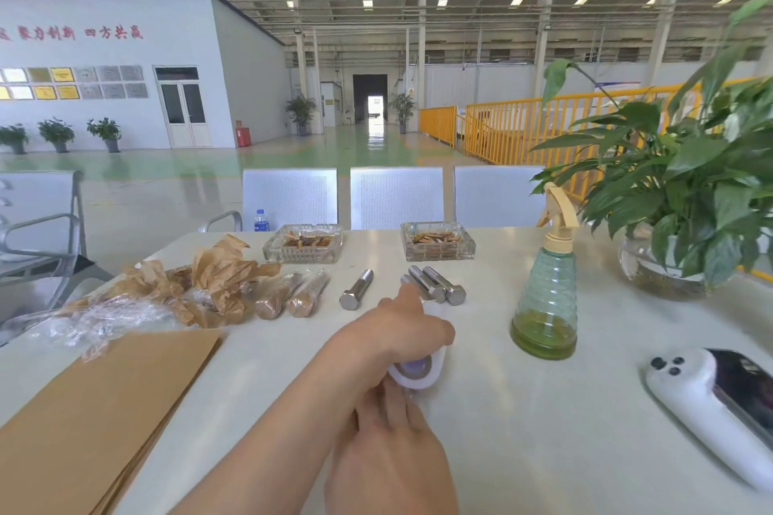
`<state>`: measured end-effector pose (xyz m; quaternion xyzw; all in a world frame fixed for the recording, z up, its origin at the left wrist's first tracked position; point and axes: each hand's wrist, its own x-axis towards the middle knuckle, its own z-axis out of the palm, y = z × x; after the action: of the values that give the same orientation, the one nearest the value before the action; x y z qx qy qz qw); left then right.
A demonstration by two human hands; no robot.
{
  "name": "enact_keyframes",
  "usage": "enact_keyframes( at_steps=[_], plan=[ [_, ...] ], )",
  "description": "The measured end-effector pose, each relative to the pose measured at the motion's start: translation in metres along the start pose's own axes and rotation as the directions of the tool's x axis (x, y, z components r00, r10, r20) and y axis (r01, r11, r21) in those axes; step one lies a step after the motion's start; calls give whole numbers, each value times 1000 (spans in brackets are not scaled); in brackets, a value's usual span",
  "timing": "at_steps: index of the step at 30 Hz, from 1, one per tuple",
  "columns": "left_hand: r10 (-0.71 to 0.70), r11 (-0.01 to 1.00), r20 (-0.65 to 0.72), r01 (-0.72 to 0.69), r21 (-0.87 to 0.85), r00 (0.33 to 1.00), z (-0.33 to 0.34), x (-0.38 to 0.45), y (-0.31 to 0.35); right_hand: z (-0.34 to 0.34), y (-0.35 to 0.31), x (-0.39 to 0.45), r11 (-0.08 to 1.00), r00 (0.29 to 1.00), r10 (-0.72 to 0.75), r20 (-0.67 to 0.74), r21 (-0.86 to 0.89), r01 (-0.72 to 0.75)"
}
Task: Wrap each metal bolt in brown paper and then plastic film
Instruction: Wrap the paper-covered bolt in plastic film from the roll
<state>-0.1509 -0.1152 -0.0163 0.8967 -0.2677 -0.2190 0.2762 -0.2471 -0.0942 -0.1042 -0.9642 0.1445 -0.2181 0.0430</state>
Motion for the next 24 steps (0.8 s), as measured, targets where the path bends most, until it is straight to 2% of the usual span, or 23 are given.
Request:
enact_keyframes(
  at_steps=[3,5,8,10,13,16,21,24],
  plan=[
    [8,999,0,-8,39,1000,2,-1,-1,-14,-1,-1,996,998,44,-47,85,-40],
    [2,1000,4,-2,-27,1000,3,-2,-3,-33,8,-5,995,990,47,-133,91,-35],
    [-3,985,13,5,-171,1000,4,-7,-3,-62,37,0,977,967,208,-145,83,-198],
    [9,986,-21,-13,-164,1000,8,-9,-4,-56,57,5,945,934,284,-216,227,-234],
    [14,976,-65,-28,-217,998,13,-12,-2,-44,68,12,858,912,381,-153,426,-287],
    [21,935,-98,-54,-350,995,15,-15,-3,-35,74,20,744,931,364,3,600,-293],
    [76,852,-104,-119,-509,992,16,-35,-22,-36,79,24,690,930,363,58,655,-310],
    [120,849,-95,-151,-506,988,14,-40,-30,-35,81,23,656,910,412,53,675,-337]
  ],
)
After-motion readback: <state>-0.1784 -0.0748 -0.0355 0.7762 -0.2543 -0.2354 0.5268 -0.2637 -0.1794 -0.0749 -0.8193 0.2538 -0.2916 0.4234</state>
